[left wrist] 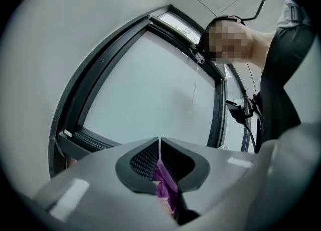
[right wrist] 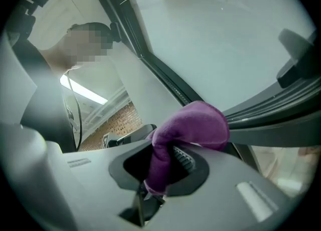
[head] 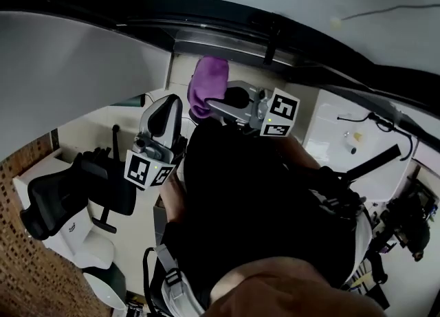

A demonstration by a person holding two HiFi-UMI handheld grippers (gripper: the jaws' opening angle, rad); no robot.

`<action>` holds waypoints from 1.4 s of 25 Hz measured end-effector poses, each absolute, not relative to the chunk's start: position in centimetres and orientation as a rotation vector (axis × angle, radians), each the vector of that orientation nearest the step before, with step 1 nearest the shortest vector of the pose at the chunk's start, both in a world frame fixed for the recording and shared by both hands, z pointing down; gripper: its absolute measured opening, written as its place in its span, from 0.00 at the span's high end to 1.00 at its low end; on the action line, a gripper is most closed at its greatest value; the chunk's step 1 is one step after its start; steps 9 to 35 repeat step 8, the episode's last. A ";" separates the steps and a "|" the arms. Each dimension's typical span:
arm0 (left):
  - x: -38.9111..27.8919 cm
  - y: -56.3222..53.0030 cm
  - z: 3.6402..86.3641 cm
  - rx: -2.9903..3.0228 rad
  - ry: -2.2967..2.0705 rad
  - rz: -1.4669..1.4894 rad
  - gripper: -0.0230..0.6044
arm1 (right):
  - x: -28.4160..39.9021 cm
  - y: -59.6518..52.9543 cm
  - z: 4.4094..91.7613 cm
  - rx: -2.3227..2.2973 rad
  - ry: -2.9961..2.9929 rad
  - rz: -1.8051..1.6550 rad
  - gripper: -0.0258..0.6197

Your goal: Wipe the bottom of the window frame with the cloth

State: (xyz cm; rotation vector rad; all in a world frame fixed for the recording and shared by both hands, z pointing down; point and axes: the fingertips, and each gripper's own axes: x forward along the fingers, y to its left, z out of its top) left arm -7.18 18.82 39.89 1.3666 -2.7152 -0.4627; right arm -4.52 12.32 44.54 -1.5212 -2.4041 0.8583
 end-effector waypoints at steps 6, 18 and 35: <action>-5.5 23.9 38.5 1.177 -2.850 -0.441 0.96 | -3.7 17.0 43.3 -1.643 -2.276 0.832 0.86; -4.0 24.6 37.9 1.067 -2.892 -0.445 0.96 | -2.7 18.0 42.6 -1.716 -2.182 0.841 0.87; -4.0 24.6 37.9 1.067 -2.892 -0.445 0.96 | -2.7 18.0 42.6 -1.716 -2.182 0.841 0.87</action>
